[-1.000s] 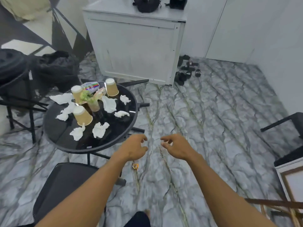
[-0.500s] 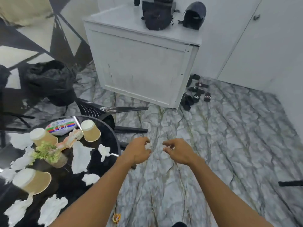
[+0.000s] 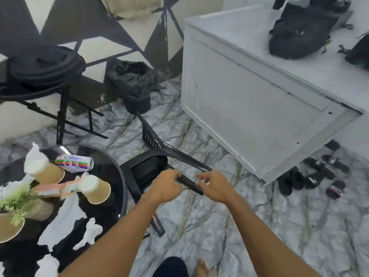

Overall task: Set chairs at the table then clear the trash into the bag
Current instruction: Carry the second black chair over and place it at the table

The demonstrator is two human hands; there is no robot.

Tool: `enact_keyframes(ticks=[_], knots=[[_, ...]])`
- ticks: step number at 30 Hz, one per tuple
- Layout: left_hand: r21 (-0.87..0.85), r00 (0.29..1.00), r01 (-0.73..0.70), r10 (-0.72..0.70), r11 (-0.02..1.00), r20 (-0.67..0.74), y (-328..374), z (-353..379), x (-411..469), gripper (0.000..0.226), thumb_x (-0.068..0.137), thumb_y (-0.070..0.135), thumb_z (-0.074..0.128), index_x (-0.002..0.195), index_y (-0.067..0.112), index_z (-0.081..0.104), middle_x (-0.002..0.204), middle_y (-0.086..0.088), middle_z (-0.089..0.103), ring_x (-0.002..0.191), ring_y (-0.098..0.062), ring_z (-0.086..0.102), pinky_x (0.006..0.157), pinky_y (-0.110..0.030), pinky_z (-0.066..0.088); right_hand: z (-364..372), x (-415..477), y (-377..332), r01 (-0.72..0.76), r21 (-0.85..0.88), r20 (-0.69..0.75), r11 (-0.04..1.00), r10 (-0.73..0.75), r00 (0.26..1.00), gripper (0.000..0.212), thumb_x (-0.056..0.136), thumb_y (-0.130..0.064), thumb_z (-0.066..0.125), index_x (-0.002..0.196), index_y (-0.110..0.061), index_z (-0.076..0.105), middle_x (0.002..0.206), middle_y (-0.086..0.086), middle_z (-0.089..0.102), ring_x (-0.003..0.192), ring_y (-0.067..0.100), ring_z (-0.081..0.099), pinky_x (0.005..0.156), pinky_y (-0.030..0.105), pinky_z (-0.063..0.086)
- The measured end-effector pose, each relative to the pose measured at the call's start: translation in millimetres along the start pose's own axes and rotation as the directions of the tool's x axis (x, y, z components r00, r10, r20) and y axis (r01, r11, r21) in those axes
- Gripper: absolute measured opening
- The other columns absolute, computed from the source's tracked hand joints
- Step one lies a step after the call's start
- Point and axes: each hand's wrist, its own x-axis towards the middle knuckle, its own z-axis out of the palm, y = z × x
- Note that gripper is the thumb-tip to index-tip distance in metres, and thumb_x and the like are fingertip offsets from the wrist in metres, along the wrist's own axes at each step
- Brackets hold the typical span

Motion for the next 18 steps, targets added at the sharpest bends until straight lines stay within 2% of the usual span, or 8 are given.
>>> enact_keyframes(ticks=[3, 6, 8, 12, 15, 18], knots=[[-0.053, 0.993, 0.105, -0.108, 0.993, -0.053, 18, -15, 41, 0.033, 0.089, 0.026, 0.064, 0.121, 0.018, 0.064, 0.118, 0.001, 0.061, 0.11, -0.023, 0.06, 0.094, -0.039, 0.051, -36, 56, 11, 0.056, -0.018, 0.093, 0.998, -0.054, 0.994, 0.035, 0.094, -0.035, 0.061, 0.126, -0.022, 0.068, 0.128, -0.002, 0.068, 0.112, 0.017, 0.065, 0.098, 0.036, 0.052], [-0.099, 0.977, 0.176, -0.186, 0.979, -0.1, 25, -24, 93, 0.042, 0.09, 0.031, 0.065, 0.13, 0.02, 0.061, 0.126, 0.0, 0.061, 0.117, -0.021, 0.059, 0.099, -0.039, 0.05, -69, 121, 17, 0.134, -0.075, 0.16, 0.988, -0.12, 0.98, 0.035, 0.096, -0.034, 0.061, 0.128, -0.021, 0.066, 0.128, -0.002, 0.068, 0.116, 0.017, 0.064, 0.102, 0.031, 0.049], [-0.149, 0.968, 0.205, -0.223, 0.967, -0.113, 27, -27, 130, 0.047, 0.091, 0.031, 0.065, 0.137, 0.021, 0.057, 0.133, 0.001, 0.059, 0.121, -0.021, 0.057, 0.1, -0.037, 0.049, -86, 165, 23, 0.171, -0.098, 0.187, 0.98, -0.151, 0.971, 0.037, 0.096, -0.035, 0.061, 0.13, -0.021, 0.065, 0.127, -0.001, 0.068, 0.114, 0.019, 0.064, 0.101, 0.035, 0.05], [-0.23, 0.949, 0.267, -0.296, 0.936, -0.105, 28, -28, 208, 0.045, 0.093, 0.035, 0.065, 0.136, 0.021, 0.057, 0.133, 0.002, 0.057, 0.117, -0.021, 0.058, 0.097, -0.037, 0.05, -110, 256, 39, 0.21, -0.169, 0.275, 0.963, -0.159, 0.948, 0.04, 0.095, -0.036, 0.059, 0.132, -0.021, 0.063, 0.13, -0.002, 0.066, 0.115, 0.017, 0.063, 0.098, 0.027, 0.046], [-0.249, 0.93, 0.336, -0.362, 0.909, -0.065, 30, -33, 258, 0.045, 0.092, 0.036, 0.064, 0.134, 0.022, 0.058, 0.138, -0.001, 0.056, 0.122, -0.023, 0.056, 0.098, -0.039, 0.05, -127, 318, 45, 0.231, -0.226, 0.351, 0.946, -0.142, 0.926, 0.037, 0.094, -0.032, 0.059, 0.127, -0.019, 0.067, 0.124, 0.003, 0.069, 0.112, 0.021, 0.065, 0.091, 0.027, 0.048], [-0.295, 0.894, 0.408, -0.444, 0.864, -0.063, 30, -45, 282, 0.041, 0.09, 0.034, 0.066, 0.129, 0.023, 0.061, 0.135, -0.001, 0.058, 0.12, -0.024, 0.058, 0.095, -0.035, 0.05, -140, 363, 26, 0.286, -0.304, 0.435, 0.909, -0.135, 0.89, 0.037, 0.094, -0.03, 0.058, 0.127, -0.015, 0.067, 0.125, 0.009, 0.069, 0.118, 0.025, 0.062, 0.098, 0.03, 0.049]])
